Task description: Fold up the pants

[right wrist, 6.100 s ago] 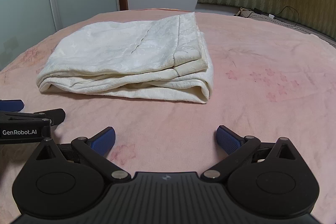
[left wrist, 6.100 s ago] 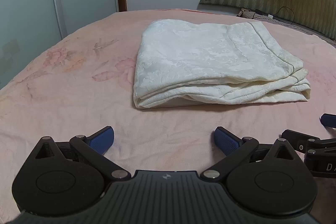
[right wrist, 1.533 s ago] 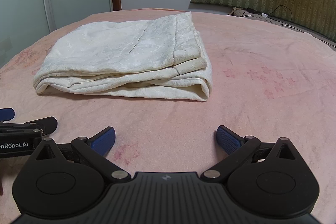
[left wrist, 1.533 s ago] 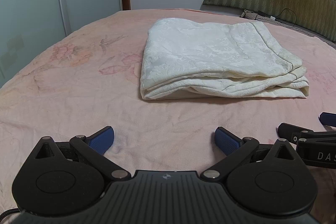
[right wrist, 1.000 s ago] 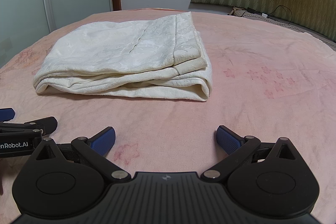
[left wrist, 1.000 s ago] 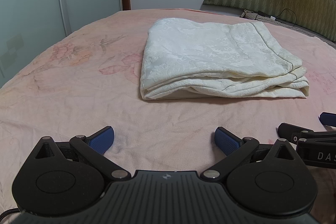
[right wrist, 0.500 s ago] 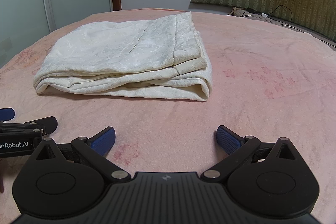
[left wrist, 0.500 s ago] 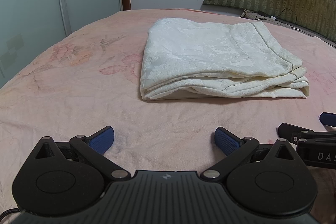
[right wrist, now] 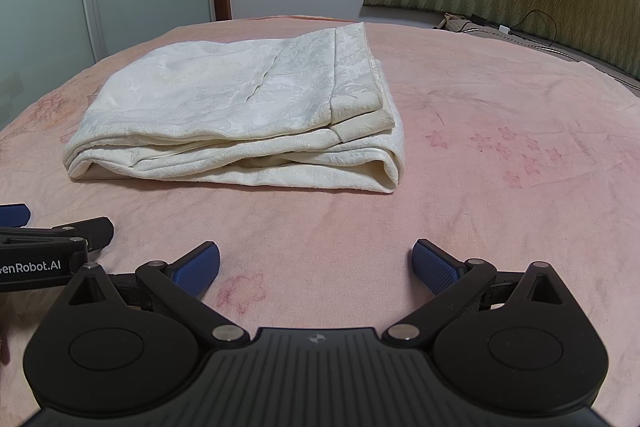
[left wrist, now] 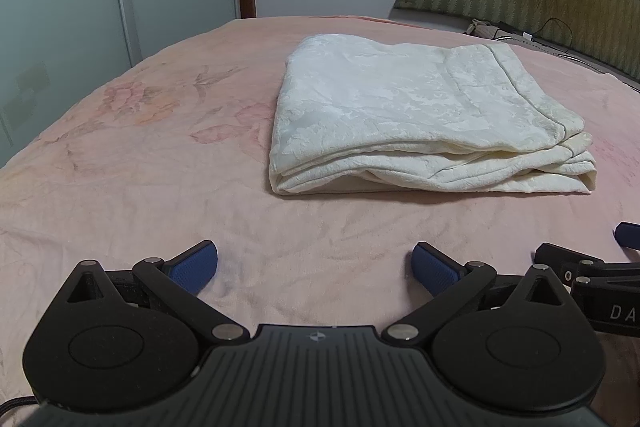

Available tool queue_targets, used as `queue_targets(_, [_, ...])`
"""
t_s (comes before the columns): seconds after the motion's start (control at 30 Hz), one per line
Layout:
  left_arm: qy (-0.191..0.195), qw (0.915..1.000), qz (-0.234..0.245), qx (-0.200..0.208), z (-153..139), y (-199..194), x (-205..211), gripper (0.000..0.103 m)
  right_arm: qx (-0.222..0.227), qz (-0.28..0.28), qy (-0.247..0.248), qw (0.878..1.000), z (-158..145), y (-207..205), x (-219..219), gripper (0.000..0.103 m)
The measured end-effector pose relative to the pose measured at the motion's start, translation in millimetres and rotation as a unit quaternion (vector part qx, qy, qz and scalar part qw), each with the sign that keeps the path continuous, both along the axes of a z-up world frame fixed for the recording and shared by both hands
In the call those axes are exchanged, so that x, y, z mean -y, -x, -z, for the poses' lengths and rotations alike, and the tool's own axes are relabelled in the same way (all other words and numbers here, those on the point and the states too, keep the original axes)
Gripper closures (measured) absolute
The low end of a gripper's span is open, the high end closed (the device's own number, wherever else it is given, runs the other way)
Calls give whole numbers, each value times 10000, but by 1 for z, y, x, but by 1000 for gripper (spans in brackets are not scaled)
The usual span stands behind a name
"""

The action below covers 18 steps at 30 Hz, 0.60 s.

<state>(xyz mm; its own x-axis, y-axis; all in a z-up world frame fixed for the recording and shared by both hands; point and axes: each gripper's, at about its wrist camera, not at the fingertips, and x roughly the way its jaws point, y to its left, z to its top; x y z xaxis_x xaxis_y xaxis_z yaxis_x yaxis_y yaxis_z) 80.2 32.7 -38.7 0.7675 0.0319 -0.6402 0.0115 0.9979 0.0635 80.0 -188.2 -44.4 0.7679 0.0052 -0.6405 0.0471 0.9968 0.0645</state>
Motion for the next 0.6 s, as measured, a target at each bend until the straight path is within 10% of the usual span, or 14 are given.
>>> queue_targets(0.6, [20,10000,-3,-2,-1,1,-1,0,0,0,0,10000,0,0,0,0])
